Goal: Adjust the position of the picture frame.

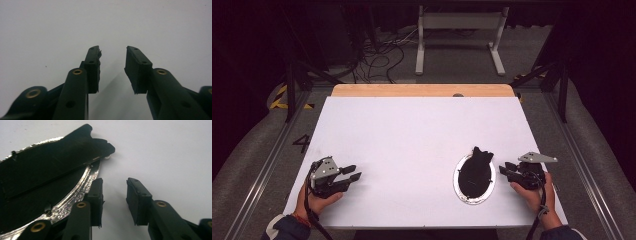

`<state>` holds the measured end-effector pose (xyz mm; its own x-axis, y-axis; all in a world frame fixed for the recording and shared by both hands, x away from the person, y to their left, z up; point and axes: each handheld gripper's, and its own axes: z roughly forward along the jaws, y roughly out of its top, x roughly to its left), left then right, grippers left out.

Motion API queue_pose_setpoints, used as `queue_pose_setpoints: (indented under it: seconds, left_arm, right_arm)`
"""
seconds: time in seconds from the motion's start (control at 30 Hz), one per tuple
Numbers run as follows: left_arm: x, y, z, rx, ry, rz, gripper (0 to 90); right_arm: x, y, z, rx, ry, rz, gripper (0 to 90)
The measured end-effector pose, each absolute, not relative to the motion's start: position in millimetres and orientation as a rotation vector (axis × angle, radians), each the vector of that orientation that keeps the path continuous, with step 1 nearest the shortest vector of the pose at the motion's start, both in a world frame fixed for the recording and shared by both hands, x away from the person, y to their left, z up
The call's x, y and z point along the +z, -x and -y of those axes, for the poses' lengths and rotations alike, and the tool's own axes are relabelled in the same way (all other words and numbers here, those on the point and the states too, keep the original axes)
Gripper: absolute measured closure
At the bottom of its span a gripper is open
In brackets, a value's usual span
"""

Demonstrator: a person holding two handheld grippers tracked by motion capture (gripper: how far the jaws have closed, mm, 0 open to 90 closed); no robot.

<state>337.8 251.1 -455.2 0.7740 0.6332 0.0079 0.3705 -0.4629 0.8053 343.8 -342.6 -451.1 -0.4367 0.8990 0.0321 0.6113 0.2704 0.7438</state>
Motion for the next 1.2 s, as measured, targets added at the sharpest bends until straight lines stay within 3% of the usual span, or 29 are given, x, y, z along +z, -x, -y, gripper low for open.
queue_pose_setpoints:
  seconds: [0.17, 0.37, 0.53, 0.87, 1.2]
  left_arm:
    - [-455.9, -336.8, -250.3, 0.350, -2.131, -0.708, 82.6]
    - [-457.9, -339.2, -246.9, 0.358, -2.157, -0.738, 90.0]
    - [-459.7, -341.4, -242.1, 0.354, -2.191, -0.733, 90.0]
    - [-460.3, -347.5, -229.7, 0.336, -2.211, -0.717, 89.8]
    - [-461.0, -359.8, -211.3, 0.303, -2.237, -0.673, 89.8]
  right_arm:
    - [-451.5, -351.8, 339.4, 0.975, -1.402, -2.151, 77.0]
    - [-451.5, -363.0, 332.1, 0.982, -1.402, -2.167, 83.1]
    - [-452.0, -374.6, 321.4, 0.984, -1.391, -2.181, 89.0]
    - [-450.5, -392.3, 306.9, 0.972, -1.346, -2.237, 89.5]
    - [-449.1, -412.8, 265.8, 0.921, -1.250, -2.301, 90.0]
